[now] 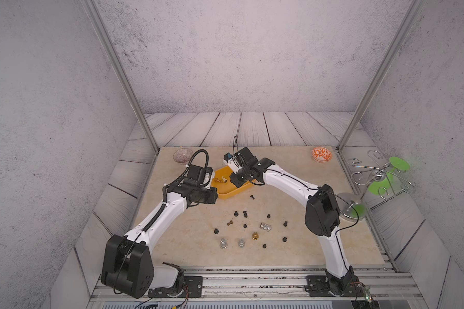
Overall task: Put the chess pieces into the storage box
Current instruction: Place the chess piece in the storage box.
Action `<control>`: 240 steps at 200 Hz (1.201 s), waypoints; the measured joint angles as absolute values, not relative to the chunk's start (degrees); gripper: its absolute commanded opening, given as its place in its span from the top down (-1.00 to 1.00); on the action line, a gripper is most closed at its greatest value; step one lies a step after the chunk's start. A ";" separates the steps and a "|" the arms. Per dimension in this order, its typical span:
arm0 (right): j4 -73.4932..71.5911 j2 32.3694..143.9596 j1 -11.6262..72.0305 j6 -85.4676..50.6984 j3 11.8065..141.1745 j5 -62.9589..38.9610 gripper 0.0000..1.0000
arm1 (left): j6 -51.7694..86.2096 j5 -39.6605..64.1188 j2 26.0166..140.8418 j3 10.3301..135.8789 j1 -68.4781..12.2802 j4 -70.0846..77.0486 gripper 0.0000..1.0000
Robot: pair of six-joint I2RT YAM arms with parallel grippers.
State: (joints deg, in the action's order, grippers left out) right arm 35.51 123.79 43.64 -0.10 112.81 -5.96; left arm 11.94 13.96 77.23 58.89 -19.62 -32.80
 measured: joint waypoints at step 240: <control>36.60 129.08 43.64 -1.91 117.05 -7.57 0.52 | 12.10 14.44 77.19 57.84 -19.62 -32.75 0.44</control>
